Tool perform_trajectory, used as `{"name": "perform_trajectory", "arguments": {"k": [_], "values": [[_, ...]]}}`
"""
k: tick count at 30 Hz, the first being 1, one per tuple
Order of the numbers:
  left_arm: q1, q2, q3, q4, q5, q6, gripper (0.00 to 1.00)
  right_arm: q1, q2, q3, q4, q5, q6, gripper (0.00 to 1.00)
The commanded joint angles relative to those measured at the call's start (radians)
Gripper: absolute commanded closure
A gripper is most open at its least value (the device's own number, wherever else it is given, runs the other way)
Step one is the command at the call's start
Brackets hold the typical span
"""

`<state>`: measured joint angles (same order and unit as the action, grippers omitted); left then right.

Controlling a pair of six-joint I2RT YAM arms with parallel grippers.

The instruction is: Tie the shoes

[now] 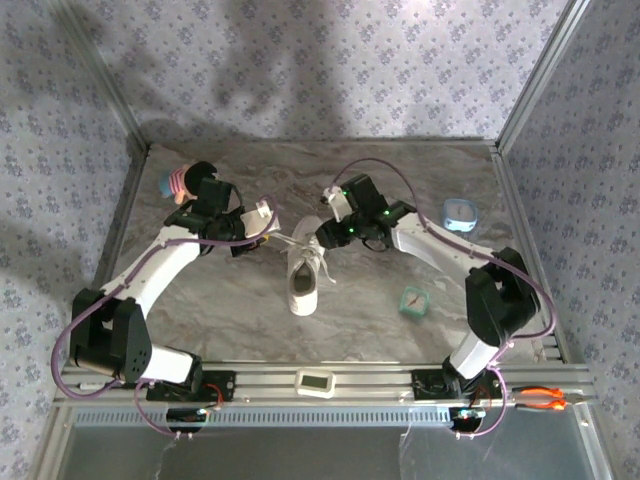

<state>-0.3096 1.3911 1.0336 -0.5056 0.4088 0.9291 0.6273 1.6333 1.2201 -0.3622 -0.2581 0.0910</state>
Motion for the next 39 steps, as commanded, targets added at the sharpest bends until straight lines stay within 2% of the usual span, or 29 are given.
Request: {"name": "perform_trajectory", "arguments": {"k": [1, 7, 18, 20, 21, 23, 25, 31, 39], "values": [[0.007, -0.010, 0.026, -0.027, 0.048, -0.003, 1.00, 0.005, -0.054, -0.107, -0.008, 0.009, 0.056, 0.52], [0.012, -0.002, 0.023, -0.029, 0.054, -0.004, 1.00, 0.022, -0.083, -0.281, 0.028, 0.015, 0.043, 0.45], [0.012, 0.007, 0.029, -0.030, 0.067, -0.016, 1.00, 0.084, 0.062, -0.229, 0.063, 0.058, 0.003, 0.44], [0.012, 0.005, 0.032, -0.034, 0.064, -0.016, 1.00, 0.090, 0.074, -0.217, 0.056, 0.082, -0.003, 0.49], [0.012, 0.004, 0.033, -0.036, 0.064, -0.017, 1.00, 0.093, 0.074, -0.213, 0.046, 0.111, -0.005, 0.57], [0.013, 0.001, 0.037, -0.038, 0.063, -0.018, 1.00, 0.097, 0.062, -0.209, 0.023, 0.177, -0.005, 0.82], [0.014, -0.001, 0.037, -0.039, 0.061, -0.019, 1.00, 0.094, 0.039, -0.212, 0.002, 0.228, -0.018, 0.98], [0.023, -0.003, 0.042, -0.033, 0.044, -0.040, 1.00, 0.072, -0.014, -0.183, -0.082, 0.313, -0.073, 1.00], [0.028, -0.008, 0.027, -0.028, 0.051, -0.047, 1.00, 0.041, -0.021, -0.148, -0.151, 0.314, -0.127, 1.00]]}}
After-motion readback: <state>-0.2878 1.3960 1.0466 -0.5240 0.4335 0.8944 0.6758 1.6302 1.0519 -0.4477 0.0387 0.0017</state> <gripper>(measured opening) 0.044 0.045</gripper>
